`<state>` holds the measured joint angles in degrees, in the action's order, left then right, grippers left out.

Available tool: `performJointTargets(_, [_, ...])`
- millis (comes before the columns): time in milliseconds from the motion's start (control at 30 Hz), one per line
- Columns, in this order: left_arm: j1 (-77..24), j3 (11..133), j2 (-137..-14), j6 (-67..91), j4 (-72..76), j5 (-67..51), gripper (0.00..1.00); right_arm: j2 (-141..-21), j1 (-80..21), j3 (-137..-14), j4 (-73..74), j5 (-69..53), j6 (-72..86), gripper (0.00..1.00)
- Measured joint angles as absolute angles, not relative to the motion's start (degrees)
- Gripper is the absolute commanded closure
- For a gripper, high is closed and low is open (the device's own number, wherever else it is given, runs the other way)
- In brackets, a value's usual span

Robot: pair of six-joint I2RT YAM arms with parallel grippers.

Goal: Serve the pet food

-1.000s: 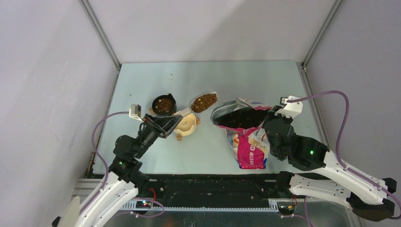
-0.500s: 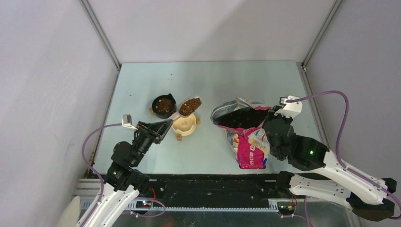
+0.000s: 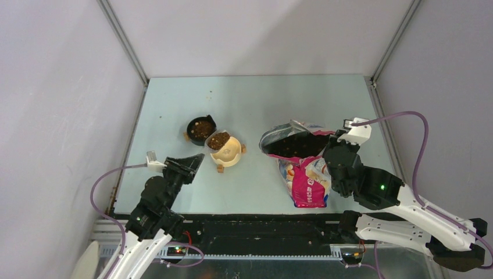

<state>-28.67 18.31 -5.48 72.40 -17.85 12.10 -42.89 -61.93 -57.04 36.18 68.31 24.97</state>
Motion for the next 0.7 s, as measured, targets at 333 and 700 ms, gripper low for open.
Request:
performJointTargets(333, [-28.67, 18.31, -5.54, 72.38, -26.02, 15.66, 1.0, -43.35, -62.11, -57.04, 36.21, 69.41, 25.04, 1.0])
performJointTargets(700, [-28.58, 19.16, -11.75, 71.79, -30.15, 17.65, 1.0, -43.48, -62.15, -57.04, 36.62, 70.22, 25.82, 1.0])
